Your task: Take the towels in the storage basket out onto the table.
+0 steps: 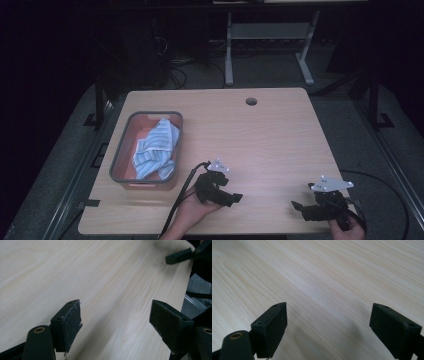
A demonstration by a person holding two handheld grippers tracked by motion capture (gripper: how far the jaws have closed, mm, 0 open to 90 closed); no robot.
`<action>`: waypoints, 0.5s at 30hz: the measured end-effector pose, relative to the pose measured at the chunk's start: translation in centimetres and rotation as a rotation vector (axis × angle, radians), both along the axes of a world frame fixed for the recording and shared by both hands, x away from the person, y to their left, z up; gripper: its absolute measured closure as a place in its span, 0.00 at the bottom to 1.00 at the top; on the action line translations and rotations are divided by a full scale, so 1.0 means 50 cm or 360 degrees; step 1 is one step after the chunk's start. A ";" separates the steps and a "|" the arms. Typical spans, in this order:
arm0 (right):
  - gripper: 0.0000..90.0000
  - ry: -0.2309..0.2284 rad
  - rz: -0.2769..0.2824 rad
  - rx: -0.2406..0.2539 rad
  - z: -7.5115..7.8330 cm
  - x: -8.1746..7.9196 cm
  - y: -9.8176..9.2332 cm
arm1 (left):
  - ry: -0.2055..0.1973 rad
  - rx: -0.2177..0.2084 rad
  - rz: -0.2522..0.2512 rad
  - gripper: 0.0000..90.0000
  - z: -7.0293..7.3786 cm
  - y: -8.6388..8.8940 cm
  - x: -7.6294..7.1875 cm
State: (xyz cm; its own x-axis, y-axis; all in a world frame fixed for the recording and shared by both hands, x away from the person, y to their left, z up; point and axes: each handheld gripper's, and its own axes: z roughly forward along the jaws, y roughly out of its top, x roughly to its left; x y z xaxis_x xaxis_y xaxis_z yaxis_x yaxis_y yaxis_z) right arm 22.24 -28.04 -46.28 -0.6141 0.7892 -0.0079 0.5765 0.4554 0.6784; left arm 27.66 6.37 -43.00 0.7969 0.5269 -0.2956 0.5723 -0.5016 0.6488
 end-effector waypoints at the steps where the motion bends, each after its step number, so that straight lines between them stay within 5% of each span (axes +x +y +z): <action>1: 0.16 -0.0001 -0.0003 0.0000 0.000 -0.001 0.000 | 0.0006 0.0014 -0.0017 0.27 0.006 0.000 0.004; 15: 0.16 -0.0011 -0.0021 0.0010 0.003 -0.002 -0.007 | -0.0027 0.0027 -0.0096 0.24 0.117 0.043 0.060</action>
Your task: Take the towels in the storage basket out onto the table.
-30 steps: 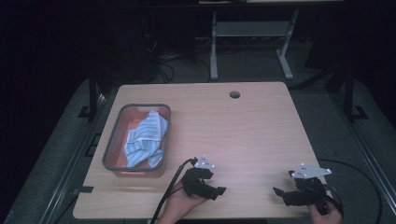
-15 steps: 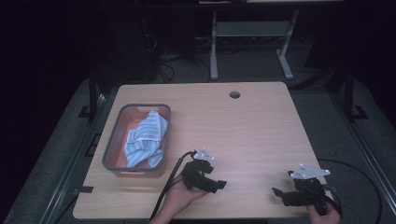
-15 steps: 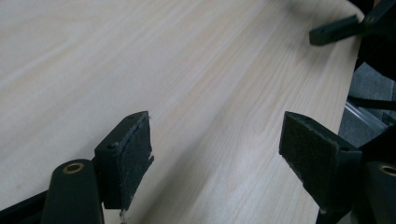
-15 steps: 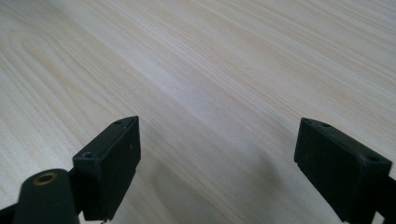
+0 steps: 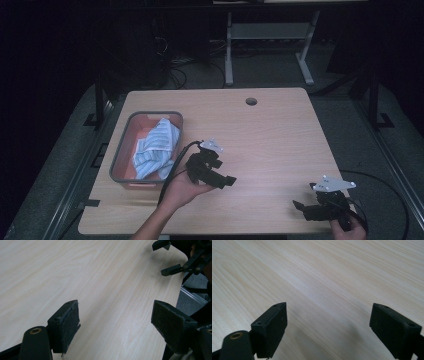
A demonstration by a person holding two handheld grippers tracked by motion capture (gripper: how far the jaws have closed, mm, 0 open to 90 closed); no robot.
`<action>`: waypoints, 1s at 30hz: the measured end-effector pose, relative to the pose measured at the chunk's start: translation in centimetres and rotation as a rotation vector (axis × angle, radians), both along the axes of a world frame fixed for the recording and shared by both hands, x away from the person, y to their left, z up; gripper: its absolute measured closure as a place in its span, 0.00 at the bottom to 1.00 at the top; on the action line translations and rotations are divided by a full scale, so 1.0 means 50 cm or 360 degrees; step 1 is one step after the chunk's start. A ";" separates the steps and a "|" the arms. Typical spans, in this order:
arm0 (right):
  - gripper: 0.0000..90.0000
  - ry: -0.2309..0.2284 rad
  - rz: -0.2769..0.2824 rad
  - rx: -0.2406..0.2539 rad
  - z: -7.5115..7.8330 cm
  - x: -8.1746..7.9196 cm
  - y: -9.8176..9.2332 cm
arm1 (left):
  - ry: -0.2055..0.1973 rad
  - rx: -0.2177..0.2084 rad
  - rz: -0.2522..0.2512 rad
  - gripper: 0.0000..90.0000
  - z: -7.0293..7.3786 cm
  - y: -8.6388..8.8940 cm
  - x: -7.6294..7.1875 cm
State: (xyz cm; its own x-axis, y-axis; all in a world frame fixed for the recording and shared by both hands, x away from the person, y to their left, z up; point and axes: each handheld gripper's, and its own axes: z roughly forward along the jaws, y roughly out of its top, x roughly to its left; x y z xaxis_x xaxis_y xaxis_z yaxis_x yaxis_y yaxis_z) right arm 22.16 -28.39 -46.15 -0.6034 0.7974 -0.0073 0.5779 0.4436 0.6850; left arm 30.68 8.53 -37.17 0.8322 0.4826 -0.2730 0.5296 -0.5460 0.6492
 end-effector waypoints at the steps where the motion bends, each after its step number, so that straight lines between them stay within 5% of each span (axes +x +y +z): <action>1: 0.16 0.0003 -0.0001 0.0001 0.000 0.001 -0.001 | -0.0005 0.0000 0.0002 0.24 0.007 0.005 0.003; 10: 0.16 0.0000 -0.0003 0.0006 0.000 0.002 0.001 | 0.0010 0.0049 0.0038 0.25 0.047 0.050 0.041; 14: 0.16 0.0002 -0.0001 0.0005 0.000 0.002 0.002 | 0.0046 0.0021 0.0061 0.25 0.059 0.072 0.062; 30: 0.16 -0.0007 0.0015 -0.0005 0.001 0.002 0.002 | 0.0067 0.0066 0.0263 0.26 0.078 0.153 0.115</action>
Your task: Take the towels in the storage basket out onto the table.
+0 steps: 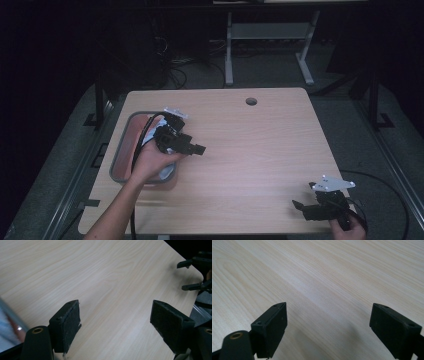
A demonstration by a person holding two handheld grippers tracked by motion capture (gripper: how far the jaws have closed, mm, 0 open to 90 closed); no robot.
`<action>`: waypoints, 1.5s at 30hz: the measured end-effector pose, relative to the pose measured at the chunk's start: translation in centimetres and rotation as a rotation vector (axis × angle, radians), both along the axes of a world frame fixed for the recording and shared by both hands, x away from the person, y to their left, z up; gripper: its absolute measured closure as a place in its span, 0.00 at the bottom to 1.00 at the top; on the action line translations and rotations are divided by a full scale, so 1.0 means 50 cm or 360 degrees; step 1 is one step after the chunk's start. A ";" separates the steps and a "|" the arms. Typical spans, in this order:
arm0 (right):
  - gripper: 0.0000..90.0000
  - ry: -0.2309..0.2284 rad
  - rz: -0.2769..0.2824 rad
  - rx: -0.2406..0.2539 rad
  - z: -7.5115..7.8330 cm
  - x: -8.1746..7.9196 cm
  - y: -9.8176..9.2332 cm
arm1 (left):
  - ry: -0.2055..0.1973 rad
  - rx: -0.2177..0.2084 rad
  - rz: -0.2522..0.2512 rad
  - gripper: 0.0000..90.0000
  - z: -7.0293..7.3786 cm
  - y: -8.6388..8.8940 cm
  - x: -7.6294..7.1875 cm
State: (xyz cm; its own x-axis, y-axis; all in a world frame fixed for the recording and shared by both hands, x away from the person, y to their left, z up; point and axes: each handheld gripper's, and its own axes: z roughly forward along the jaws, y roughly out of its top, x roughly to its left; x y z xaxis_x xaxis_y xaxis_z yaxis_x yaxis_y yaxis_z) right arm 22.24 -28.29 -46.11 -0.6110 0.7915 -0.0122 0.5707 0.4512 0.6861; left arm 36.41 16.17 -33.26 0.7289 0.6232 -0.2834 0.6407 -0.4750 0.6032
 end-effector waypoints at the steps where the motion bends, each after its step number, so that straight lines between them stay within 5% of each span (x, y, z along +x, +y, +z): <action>1: 0.16 0.0003 -0.0004 0.0007 0.000 0.000 0.000 | 0.0001 0.0000 0.0015 0.26 0.000 0.004 0.002; 20: 0.16 -0.0004 0.0000 0.0003 0.001 -0.001 0.001 | 0.0000 0.0066 0.0276 0.26 -0.001 0.113 0.029; 24: 0.16 -0.0009 -0.0004 0.0002 0.002 -0.002 0.001 | 0.0024 0.0039 0.0324 0.26 -0.008 0.137 0.034; 37: 0.16 -0.0023 -0.0016 0.0002 0.004 -0.006 -0.001 | 0.0033 0.0168 0.0495 0.26 -0.045 0.186 0.046; 45: 0.16 -0.0025 -0.0010 0.0001 0.005 -0.006 -0.001 | 0.0114 0.0241 0.0535 0.25 -0.067 0.201 0.055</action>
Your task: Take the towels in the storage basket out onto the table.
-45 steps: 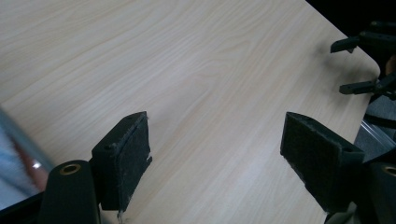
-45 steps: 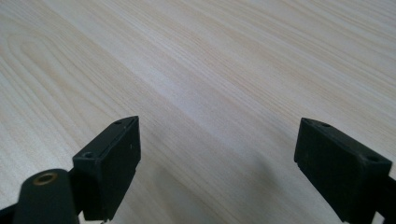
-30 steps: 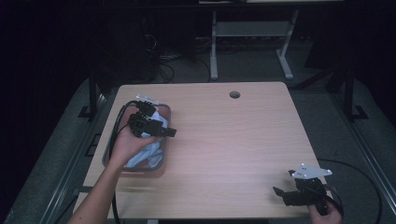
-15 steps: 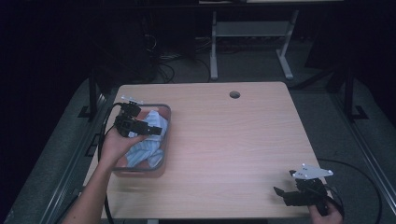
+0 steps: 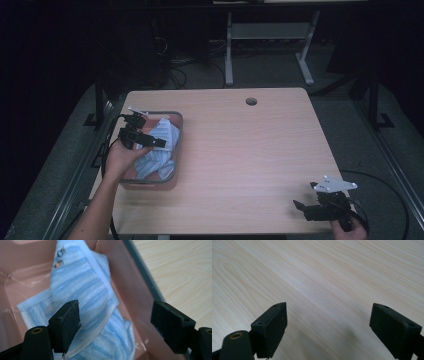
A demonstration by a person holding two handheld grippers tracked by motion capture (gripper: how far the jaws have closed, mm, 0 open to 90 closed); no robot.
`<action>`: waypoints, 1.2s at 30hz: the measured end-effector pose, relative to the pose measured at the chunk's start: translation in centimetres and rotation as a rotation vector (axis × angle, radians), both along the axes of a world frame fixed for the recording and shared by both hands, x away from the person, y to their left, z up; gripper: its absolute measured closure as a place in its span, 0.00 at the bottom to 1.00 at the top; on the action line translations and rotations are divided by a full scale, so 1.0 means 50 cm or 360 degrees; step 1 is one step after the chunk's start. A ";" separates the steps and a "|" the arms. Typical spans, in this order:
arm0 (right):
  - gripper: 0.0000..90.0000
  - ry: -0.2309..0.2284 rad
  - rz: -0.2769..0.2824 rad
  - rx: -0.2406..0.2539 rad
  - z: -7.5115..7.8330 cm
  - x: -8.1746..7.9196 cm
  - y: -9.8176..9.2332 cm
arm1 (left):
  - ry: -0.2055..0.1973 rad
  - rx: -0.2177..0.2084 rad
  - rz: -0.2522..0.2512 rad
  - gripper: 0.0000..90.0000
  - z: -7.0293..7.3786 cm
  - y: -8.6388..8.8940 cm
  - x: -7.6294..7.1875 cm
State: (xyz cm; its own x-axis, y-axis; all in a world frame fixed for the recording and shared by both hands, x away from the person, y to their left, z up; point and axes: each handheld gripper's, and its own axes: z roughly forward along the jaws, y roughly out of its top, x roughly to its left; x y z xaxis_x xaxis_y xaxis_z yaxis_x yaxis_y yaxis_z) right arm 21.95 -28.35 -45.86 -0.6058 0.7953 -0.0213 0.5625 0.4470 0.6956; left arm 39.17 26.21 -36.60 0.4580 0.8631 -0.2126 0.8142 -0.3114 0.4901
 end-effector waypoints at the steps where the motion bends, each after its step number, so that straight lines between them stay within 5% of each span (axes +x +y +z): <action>1: 0.16 0.0000 0.0001 -0.0002 0.000 0.000 0.000 | 0.0008 0.0016 0.0009 0.25 -0.003 0.000 0.000; 15: 0.16 -0.0004 0.0008 -0.0001 0.001 -0.001 0.003 | 0.0107 0.0196 0.0094 0.28 -0.041 -0.013 0.019; 36: 0.16 -0.0003 0.0018 0.0002 0.000 -0.003 0.006 | 0.0186 0.0484 0.0054 0.37 -0.107 -0.033 0.026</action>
State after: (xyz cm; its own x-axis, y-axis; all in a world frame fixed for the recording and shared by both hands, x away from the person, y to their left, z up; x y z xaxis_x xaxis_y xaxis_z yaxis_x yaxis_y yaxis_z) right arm 21.79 -28.08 -45.85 -0.6150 0.7883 -0.0215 0.5558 0.4526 0.6973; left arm 40.48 24.56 -41.93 0.4154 0.9096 0.0078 0.8720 -0.4006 0.2813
